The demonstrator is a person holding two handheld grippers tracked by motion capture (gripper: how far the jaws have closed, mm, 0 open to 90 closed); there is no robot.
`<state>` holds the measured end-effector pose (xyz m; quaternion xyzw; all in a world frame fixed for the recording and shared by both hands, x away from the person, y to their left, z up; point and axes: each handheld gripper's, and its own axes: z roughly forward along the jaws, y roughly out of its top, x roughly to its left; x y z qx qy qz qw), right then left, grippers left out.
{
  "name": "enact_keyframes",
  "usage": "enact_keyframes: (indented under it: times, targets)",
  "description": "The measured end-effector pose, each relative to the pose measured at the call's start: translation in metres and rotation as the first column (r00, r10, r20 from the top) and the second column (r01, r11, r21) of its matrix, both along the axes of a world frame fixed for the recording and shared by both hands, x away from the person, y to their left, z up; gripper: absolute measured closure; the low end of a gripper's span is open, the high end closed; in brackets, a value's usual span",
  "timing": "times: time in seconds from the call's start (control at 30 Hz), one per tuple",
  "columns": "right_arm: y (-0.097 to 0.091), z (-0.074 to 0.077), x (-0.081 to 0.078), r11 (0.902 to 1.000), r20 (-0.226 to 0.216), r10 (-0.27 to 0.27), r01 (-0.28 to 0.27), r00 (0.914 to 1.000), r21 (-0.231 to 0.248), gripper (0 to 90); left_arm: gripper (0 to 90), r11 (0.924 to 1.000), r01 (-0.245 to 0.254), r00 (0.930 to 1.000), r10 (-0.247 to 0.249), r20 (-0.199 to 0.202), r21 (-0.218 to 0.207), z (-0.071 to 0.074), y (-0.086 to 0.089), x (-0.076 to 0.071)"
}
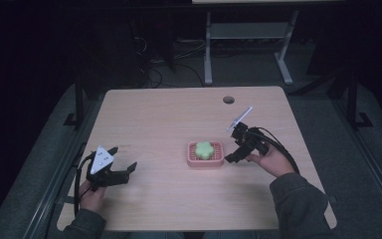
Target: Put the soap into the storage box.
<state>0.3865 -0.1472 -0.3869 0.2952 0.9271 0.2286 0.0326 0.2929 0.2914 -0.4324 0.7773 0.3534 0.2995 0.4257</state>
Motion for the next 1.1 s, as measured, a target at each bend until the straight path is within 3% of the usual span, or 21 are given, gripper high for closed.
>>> enact_keyframes:
  times: [0.63, 1.1]
  targets:
    - [-0.036, -0.012, -0.017, 0.998, -0.029, -0.062, 0.062, 0.9976, 0.004, 19.6, 14.1, 1.0, 0.002, 1.0, -0.002, -0.004, 0.009, -0.001, -0.001, 0.0]
    - [-0.051, -0.018, -0.029, 0.997, -0.026, -0.077, 0.077, 0.9967, 0.0, 19.8, 14.1, 1.0, 0.003, 1.0, -0.003, -0.006, 0.008, -0.001, -0.001, 0.0]
